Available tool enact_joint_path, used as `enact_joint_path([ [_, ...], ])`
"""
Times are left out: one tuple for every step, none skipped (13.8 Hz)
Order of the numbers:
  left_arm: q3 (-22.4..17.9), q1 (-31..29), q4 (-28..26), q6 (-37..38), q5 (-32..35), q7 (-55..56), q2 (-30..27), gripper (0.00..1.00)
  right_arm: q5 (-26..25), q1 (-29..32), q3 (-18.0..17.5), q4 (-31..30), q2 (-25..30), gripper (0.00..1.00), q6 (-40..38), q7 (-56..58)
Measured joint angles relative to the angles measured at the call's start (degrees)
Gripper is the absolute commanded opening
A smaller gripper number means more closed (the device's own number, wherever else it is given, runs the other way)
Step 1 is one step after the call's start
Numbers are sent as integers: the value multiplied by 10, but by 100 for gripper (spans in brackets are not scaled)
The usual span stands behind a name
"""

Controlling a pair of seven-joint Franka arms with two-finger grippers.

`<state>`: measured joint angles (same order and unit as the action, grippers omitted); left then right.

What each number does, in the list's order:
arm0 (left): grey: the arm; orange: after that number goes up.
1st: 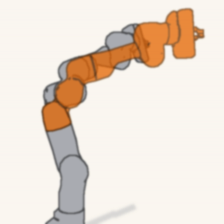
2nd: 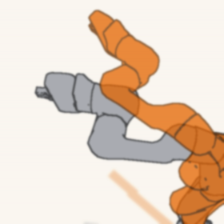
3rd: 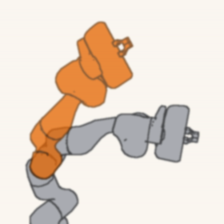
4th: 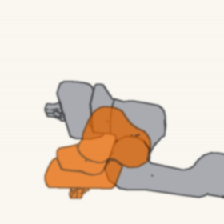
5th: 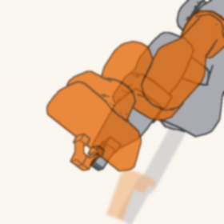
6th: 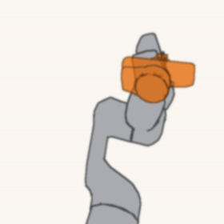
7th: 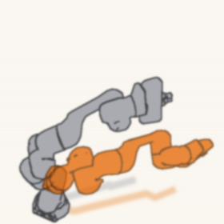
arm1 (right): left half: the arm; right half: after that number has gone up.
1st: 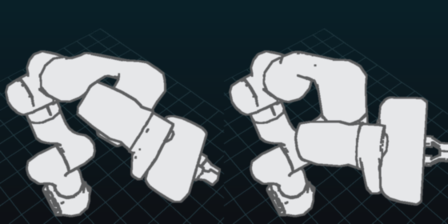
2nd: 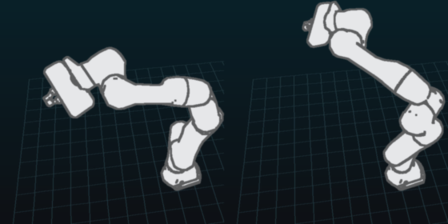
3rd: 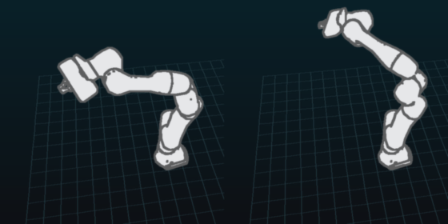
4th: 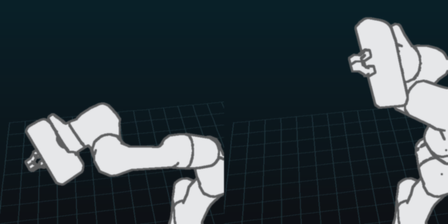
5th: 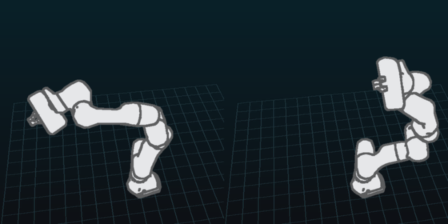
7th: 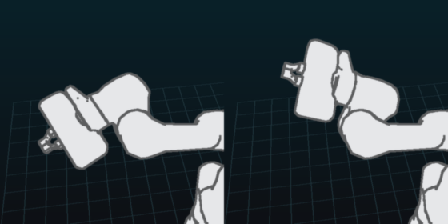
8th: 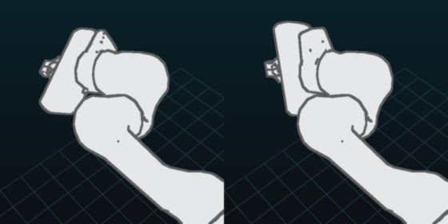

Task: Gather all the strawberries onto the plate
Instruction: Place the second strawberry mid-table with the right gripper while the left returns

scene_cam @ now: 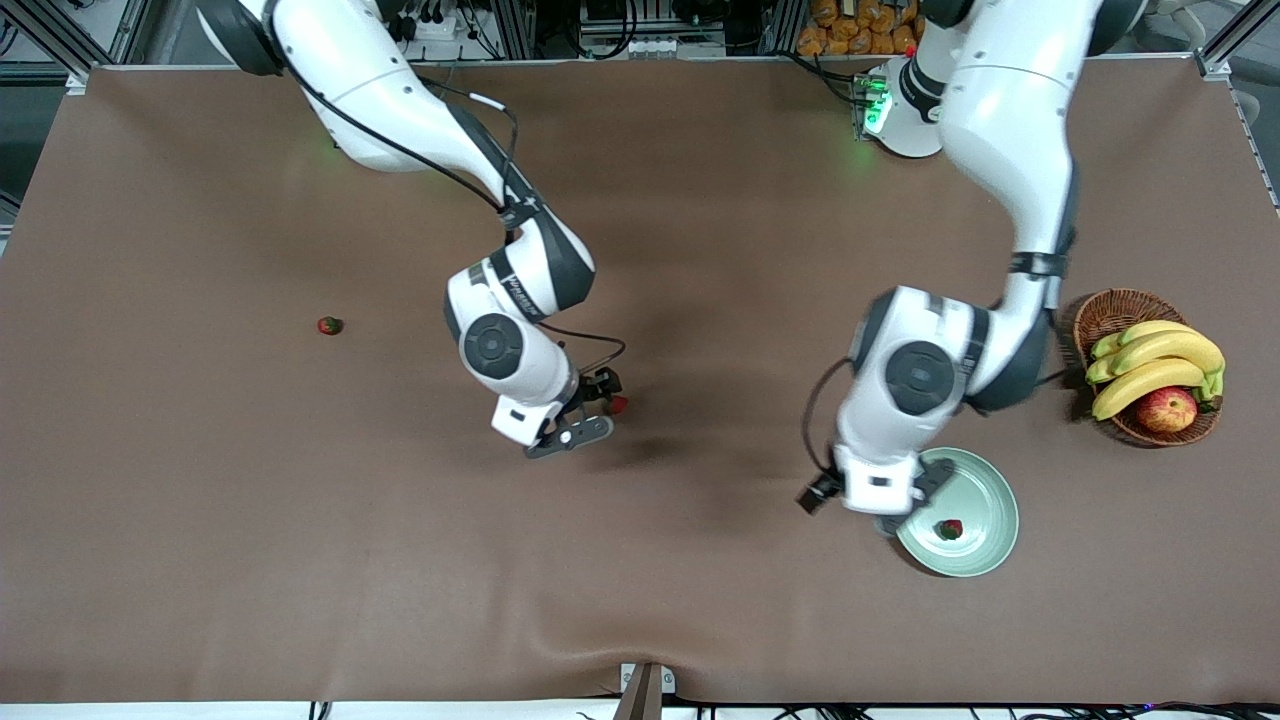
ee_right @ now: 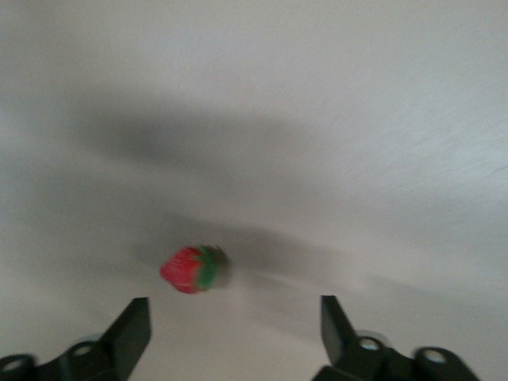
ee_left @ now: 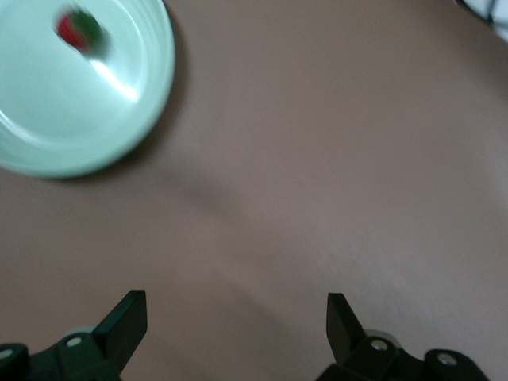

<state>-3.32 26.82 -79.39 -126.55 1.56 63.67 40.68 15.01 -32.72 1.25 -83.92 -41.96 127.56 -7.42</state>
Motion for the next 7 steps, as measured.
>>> enact_joint_path([
  [1, 19, -2, 0, 0, 10, 1, 100, 0, 11, 1, 3, 13, 100, -14, 0],
  [2, 38, -3, 0, 0, 20, 3, 100, 0, 22, 2, 4, 28, 100, -34, 0],
  [3, 59, -3, 0, 0, 28, 8, 100, 0, 36, 3, 4, 44, 100, -59, 0],
  [5, 81, -3, -4, 0, 34, 14, 100, 0, 51, 5, 4, 59, 100, -87, 1],
  [6, 105, -3, -16, 0, 39, 23, 100, -1, 70, 7, 4, 72, 100, -118, 1],
  [7, 130, -3, -34, 0, 42, 33, 100, -1, 91, 8, 3, 83, 100, -148, 2],
  [7, 152, -3, -55, 0, 47, 42, 100, -2, 115, 9, 3, 93, 100, -174, 4],
])
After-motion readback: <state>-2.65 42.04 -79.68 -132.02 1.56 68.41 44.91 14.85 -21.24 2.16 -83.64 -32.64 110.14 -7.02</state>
